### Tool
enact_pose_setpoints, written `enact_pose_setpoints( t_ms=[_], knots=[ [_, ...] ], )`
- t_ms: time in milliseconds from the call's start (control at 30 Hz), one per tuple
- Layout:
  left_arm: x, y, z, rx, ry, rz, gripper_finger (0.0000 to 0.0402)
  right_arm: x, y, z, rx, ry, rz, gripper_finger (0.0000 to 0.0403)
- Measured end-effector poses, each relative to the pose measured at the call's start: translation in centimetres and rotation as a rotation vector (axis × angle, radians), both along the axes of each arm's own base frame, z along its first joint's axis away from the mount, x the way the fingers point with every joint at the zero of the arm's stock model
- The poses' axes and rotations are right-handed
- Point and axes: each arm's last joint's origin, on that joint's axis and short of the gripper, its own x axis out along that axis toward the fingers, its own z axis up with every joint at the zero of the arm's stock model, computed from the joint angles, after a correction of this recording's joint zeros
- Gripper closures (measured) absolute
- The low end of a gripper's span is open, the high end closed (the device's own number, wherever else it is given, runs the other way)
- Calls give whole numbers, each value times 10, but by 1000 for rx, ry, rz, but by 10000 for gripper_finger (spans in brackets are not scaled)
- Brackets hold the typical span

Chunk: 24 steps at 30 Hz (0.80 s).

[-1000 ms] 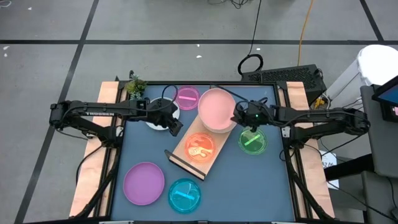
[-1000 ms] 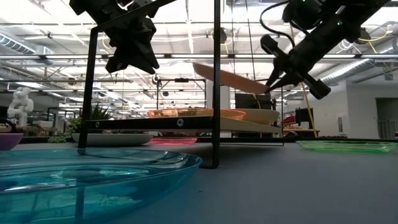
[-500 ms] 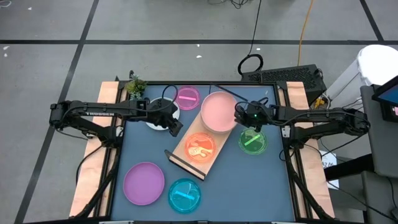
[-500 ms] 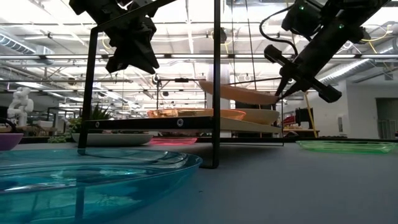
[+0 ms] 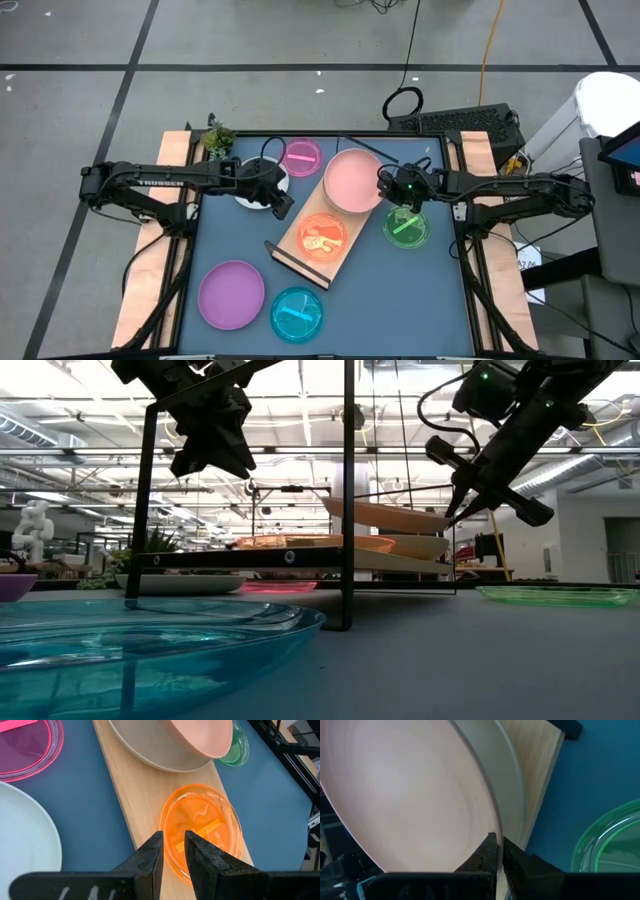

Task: Place and stack plates onto a shelf
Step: Stack the light pink plate on top of the gray plate on the shelf

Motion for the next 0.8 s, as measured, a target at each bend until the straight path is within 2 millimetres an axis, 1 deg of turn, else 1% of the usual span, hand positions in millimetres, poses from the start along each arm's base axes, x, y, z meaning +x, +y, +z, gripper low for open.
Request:
enact_pose_setpoints(
  t_ms=[567,667,800],
  knots=[
    [-1,0,-1,-21,9,17,319,0,0,0,-2,2,3,397],
    [-1,-1,-1,-22,9,16,319,0,0,0,-2,2,3,385],
    [0,-2,-1,-27,8,13,319,0,0,0,-5,3,7,353]
  ],
)
